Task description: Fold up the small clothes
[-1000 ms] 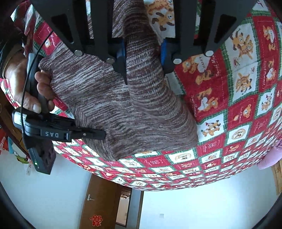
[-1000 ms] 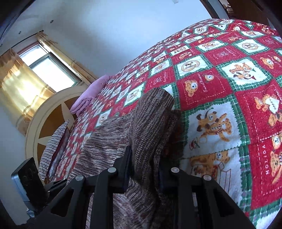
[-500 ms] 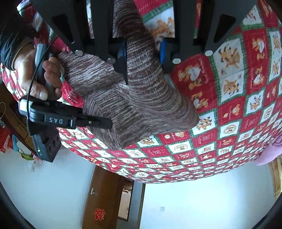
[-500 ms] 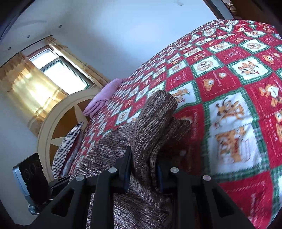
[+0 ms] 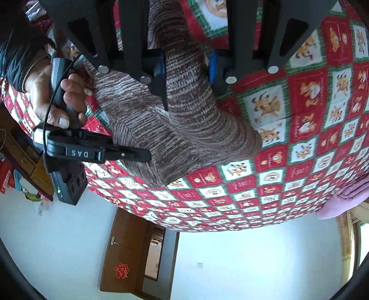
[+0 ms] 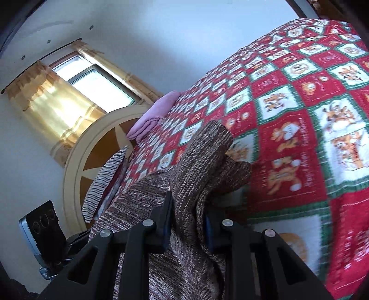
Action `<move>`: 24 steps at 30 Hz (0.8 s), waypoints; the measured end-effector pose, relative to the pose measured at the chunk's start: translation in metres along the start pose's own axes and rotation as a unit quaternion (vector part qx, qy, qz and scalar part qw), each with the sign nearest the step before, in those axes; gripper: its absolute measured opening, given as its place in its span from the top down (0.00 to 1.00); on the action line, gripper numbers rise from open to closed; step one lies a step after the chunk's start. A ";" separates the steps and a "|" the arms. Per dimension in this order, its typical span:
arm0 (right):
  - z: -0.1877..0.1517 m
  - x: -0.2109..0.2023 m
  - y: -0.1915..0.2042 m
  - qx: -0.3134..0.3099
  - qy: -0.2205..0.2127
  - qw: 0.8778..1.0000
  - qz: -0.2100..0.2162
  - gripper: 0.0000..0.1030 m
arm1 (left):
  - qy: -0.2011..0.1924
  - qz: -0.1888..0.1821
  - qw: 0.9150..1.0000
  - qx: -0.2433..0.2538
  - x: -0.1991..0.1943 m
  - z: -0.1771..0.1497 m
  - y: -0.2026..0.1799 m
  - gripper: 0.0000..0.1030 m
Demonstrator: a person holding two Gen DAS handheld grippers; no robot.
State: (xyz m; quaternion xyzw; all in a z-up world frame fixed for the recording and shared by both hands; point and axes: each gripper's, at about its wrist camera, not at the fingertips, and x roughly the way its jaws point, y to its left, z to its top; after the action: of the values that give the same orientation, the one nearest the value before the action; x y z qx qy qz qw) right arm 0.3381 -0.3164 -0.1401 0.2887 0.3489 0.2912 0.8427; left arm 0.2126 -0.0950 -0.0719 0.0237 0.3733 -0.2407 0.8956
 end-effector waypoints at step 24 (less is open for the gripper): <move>-0.036 0.090 0.075 -0.023 0.075 0.995 0.066 0.77 | -0.037 0.070 0.995 -0.058 -0.068 -0.058 0.067 0.73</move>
State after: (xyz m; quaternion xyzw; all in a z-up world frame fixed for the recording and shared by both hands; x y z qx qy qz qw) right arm 0.3420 -0.1940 -0.1478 0.2694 0.3849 0.3752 0.7991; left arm 0.1634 0.0055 -0.0772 -0.0113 0.3505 -0.1560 0.9234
